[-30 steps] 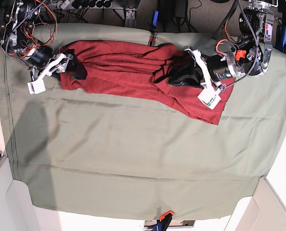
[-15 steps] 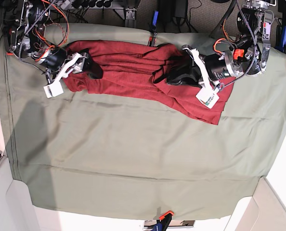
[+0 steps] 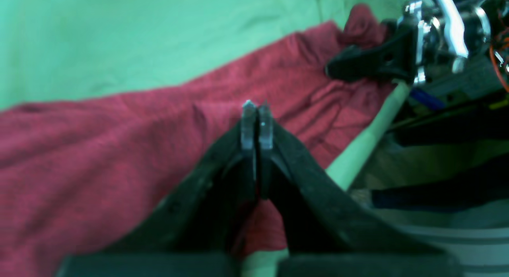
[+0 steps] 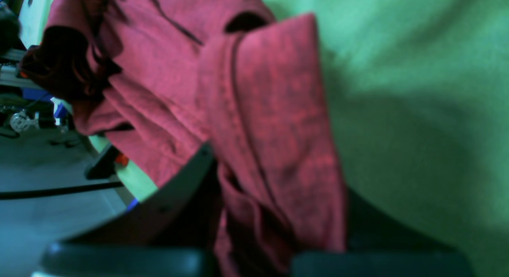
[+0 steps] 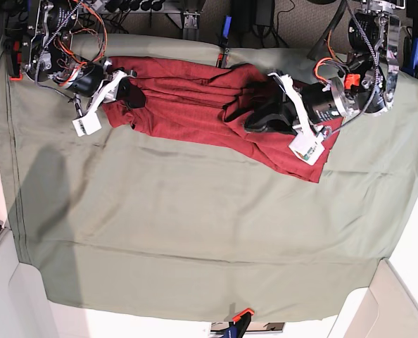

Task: Fold the T-shirt properly
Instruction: 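Pull the strip end with the right gripper toward the left gripper, then push the shirt end with the right gripper onto the folded bundle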

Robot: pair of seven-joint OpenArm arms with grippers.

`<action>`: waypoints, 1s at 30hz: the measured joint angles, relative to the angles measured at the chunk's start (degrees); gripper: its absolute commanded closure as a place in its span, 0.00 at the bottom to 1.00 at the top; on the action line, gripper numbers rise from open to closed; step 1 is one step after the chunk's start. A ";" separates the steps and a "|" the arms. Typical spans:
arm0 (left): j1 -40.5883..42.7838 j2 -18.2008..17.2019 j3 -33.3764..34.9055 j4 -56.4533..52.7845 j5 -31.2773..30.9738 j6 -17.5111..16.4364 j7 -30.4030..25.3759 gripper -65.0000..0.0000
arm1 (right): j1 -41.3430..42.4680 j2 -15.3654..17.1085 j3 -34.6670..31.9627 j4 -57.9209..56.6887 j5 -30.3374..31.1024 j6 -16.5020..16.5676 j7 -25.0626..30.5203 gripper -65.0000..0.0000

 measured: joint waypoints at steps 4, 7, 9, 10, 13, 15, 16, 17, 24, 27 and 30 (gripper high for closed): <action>0.00 -0.02 -3.43 1.46 0.00 0.00 0.02 1.00 | -0.17 0.02 2.03 2.73 -1.07 -0.02 -1.49 1.00; 0.02 -0.02 -6.58 1.88 0.02 0.00 -0.11 1.00 | 0.00 0.92 4.98 3.89 -0.66 -0.02 -1.73 1.00; 0.02 -0.22 -8.46 1.88 0.00 0.00 -0.09 1.00 | 0.44 2.36 7.37 3.96 -0.70 0.00 -1.73 1.00; 0.11 -0.70 -9.20 1.88 0.02 0.00 -0.09 1.00 | 0.61 3.28 8.48 3.96 -0.74 0.00 -1.53 1.00; 0.17 -1.64 -11.34 1.88 0.02 0.02 0.04 1.00 | 0.68 6.08 11.39 3.96 -0.85 0.00 -1.09 1.00; 0.17 -2.14 -11.61 1.88 0.04 0.00 0.02 1.00 | 0.74 7.54 13.07 3.96 -0.85 0.00 -1.07 1.00; 0.17 -2.19 -11.63 1.88 0.04 0.02 0.02 1.00 | 1.01 8.20 13.79 3.96 -0.90 0.00 -1.07 1.00; 0.17 -2.21 -11.61 1.88 0.04 0.00 0.02 1.00 | 1.25 8.96 14.45 3.96 -0.87 0.00 -1.07 1.00; 0.98 -2.21 -11.45 1.40 0.02 0.00 0.11 1.00 | 4.48 12.79 16.06 4.02 2.58 -0.02 -2.03 1.00; 1.75 -2.21 -11.45 0.37 0.70 0.00 0.15 1.00 | 5.60 10.91 16.04 4.13 7.41 0.24 -3.76 1.00; 1.75 -2.23 -11.47 -1.29 2.21 0.00 0.26 1.00 | 5.88 7.04 15.61 5.88 8.83 0.24 -4.33 1.00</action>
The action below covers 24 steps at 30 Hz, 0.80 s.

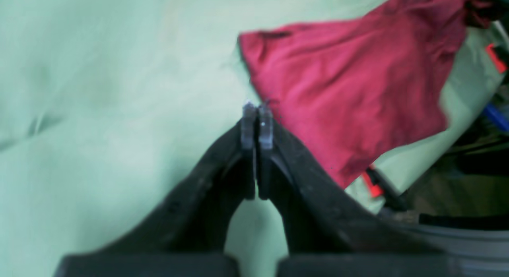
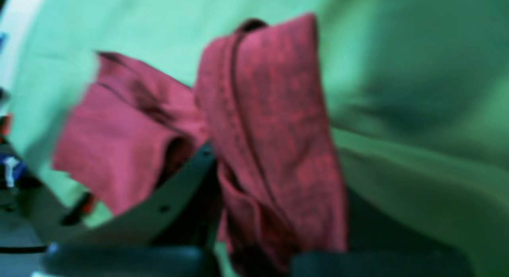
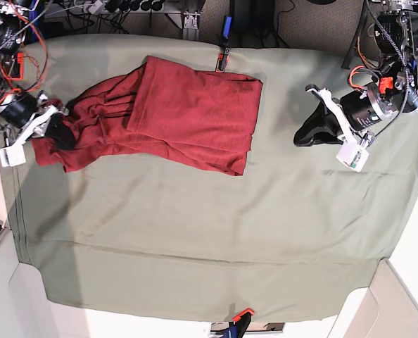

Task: Fold the T-shirt properly
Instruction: 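Push the shirt end with the right gripper onto the folded bundle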

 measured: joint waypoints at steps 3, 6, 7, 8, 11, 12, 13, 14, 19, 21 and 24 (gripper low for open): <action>0.00 0.02 0.02 -1.31 0.04 0.00 -0.22 1.00 | -0.22 -4.52 -2.16 3.34 0.04 0.02 -1.60 1.00; 0.00 0.02 0.02 -2.14 0.46 0.02 -0.24 1.00 | -0.31 -8.81 -6.38 6.56 -0.22 0.04 -1.70 1.00; 0.00 0.00 0.02 -2.19 0.98 0.02 -0.24 1.00 | -0.20 -10.08 -7.87 7.13 -0.37 0.04 -1.70 1.00; 0.00 0.00 0.02 -2.23 1.64 0.00 -0.24 1.00 | -0.15 -11.43 -9.31 7.34 -0.31 0.04 -1.68 1.00; 0.00 -0.04 0.02 -2.27 1.68 0.00 -0.24 1.00 | -0.28 -15.43 -13.16 7.45 -2.10 0.04 -1.68 1.00; 0.00 -0.28 0.02 -2.27 1.60 0.00 -0.22 1.00 | -0.31 -16.74 -14.40 7.45 -2.45 0.04 -1.70 1.00; 0.00 -0.68 0.07 -2.27 1.62 0.02 -0.22 1.00 | -0.31 -18.05 -15.65 7.45 -2.86 0.04 -1.68 1.00; 0.00 -1.01 0.04 -2.27 1.60 0.00 -0.26 1.00 | -0.31 -19.34 -16.85 7.48 -3.72 0.04 -1.42 1.00; 0.00 -1.27 0.07 -2.27 1.53 0.00 -0.26 1.00 | -0.11 -21.27 -23.15 7.45 -10.27 0.11 2.75 1.00; 0.00 -1.31 0.07 -2.27 1.22 0.00 -0.26 1.00 | -0.02 -20.76 -24.92 7.45 -13.16 0.13 2.91 1.00; 0.00 -1.62 0.07 -2.27 0.37 0.02 -0.28 1.00 | 0.02 -20.68 -27.78 6.64 -15.67 0.09 3.74 1.00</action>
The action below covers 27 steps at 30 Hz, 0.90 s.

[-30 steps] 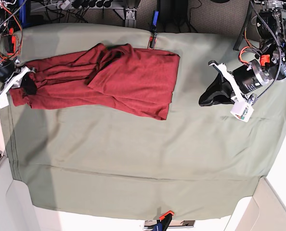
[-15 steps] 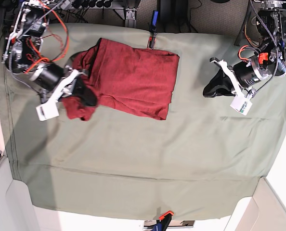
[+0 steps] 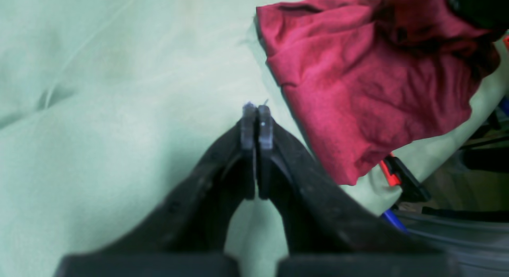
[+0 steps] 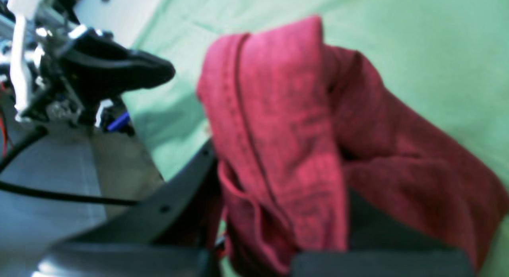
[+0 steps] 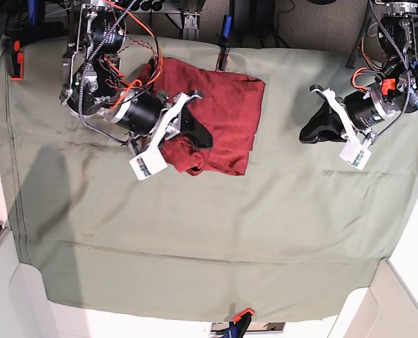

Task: Fold the T-shirt properly
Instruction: 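Push the shirt end with the right gripper onto the folded bundle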

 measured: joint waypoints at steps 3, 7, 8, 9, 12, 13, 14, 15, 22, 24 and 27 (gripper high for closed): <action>0.00 -0.02 0.00 0.00 -1.36 -0.02 0.02 1.00 | -0.04 -0.31 -2.29 -2.47 -0.81 0.02 1.53 0.86; 0.00 -0.13 0.00 0.00 -1.55 -0.02 0.04 1.00 | -0.02 -0.15 -4.50 -3.72 -1.36 0.04 3.28 0.65; 0.00 -0.13 0.00 0.00 -1.66 -0.02 0.11 1.00 | 0.00 -0.13 -5.07 -3.72 -1.38 0.04 3.61 0.65; 0.00 -0.13 0.00 0.00 -1.70 -0.02 0.42 1.00 | -0.02 -0.13 -5.66 -3.72 -1.42 0.02 3.80 0.65; 0.31 -0.13 0.00 0.00 -1.73 -0.02 0.50 1.00 | 0.00 -0.15 -8.22 -3.72 -1.51 0.04 4.59 0.64; 0.33 -0.13 0.00 0.00 -2.01 -0.02 0.61 1.00 | 0.28 -0.17 -8.90 -3.72 -1.55 0.04 4.55 0.59; 0.33 -0.15 0.00 0.00 -2.56 0.00 1.16 1.00 | 0.68 -0.15 -9.60 -3.72 -1.88 0.04 4.42 0.51; 0.33 -0.15 0.00 0.00 -3.19 0.00 1.70 1.00 | 1.16 -0.15 -10.32 -3.72 -2.93 0.04 4.46 0.41; 0.48 -0.52 0.00 0.00 -3.85 -0.02 2.03 1.00 | 2.03 0.11 -17.11 -3.72 -4.26 0.04 4.48 0.31; 0.59 -1.64 0.00 0.00 -3.80 -0.02 2.05 1.00 | 2.60 0.11 -18.67 -3.72 -4.11 -0.02 4.44 0.31; 0.63 -2.60 0.00 0.00 -3.89 -0.02 2.03 1.00 | 4.52 0.02 -18.67 -3.72 -4.11 -0.09 4.48 0.31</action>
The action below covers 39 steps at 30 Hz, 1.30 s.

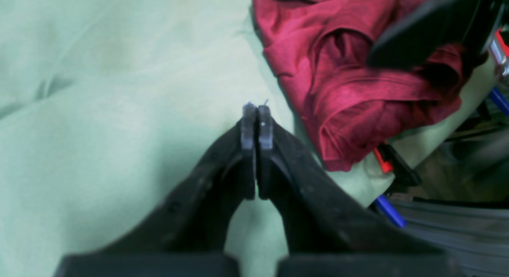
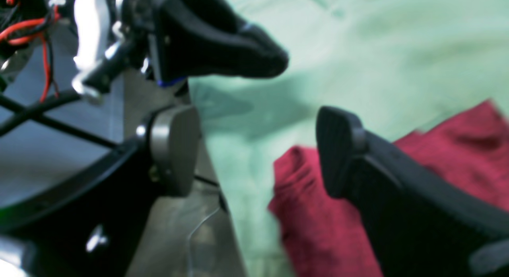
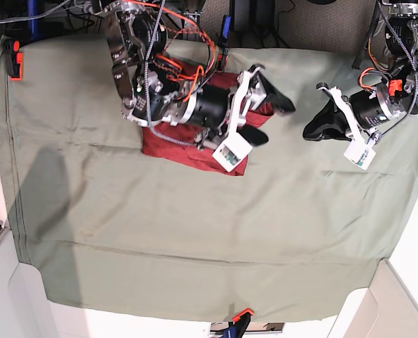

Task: Fold the T-shirt properly
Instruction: 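Push the shirt end with the right gripper onto the folded bundle, then grasp the bundle edge with the left gripper and drag it toward the table center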

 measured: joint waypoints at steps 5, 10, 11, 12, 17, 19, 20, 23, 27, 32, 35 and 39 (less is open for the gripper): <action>0.00 -0.07 0.00 0.00 -0.37 0.00 0.00 1.00 | 2.67 0.13 0.22 0.07 -1.22 -0.17 0.00 0.31; 0.00 -0.11 0.00 0.00 -0.37 0.00 0.00 1.00 | 5.01 -0.04 1.95 0.07 -10.54 -2.86 -0.15 0.31; 0.00 -0.28 0.00 0.00 -0.39 0.00 0.02 1.00 | 5.11 -0.04 3.19 0.07 -10.95 -3.26 -0.11 0.32; 0.00 -0.74 0.02 0.00 -0.92 0.00 0.26 1.00 | 5.09 -0.02 4.81 0.07 -11.19 -3.28 -0.17 0.32; 0.00 -4.33 0.00 0.13 -6.47 0.00 4.22 1.00 | 5.01 0.02 14.19 0.07 -11.47 -3.48 0.00 0.75; 0.02 -4.52 0.00 0.90 -8.24 0.00 6.01 1.00 | 4.98 0.85 17.97 0.07 -11.47 -3.48 0.02 1.00; 0.02 -4.52 0.00 1.53 -8.81 0.00 6.36 1.00 | 4.98 1.60 19.74 0.07 -11.43 -3.48 0.02 1.00; 0.57 -4.55 0.00 3.72 -9.35 0.00 6.19 1.00 | 4.96 4.44 24.15 0.07 -11.72 -3.48 0.02 1.00; 4.92 -4.79 1.73 7.98 -9.70 0.00 6.58 1.00 | 4.28 7.82 27.52 0.07 -10.38 -3.89 0.04 1.00; 7.80 -4.70 9.88 13.14 -4.26 -0.02 4.57 1.00 | 3.08 11.30 29.05 0.07 -9.35 -3.87 0.00 1.00; 7.80 -4.72 13.94 13.05 3.45 -0.02 2.45 1.00 | 2.64 12.72 29.14 0.07 -9.14 -3.87 0.00 1.00; 7.80 -4.72 17.81 13.05 6.05 -0.02 2.27 1.00 | 1.25 12.66 29.16 0.07 -9.01 -3.87 -0.02 1.00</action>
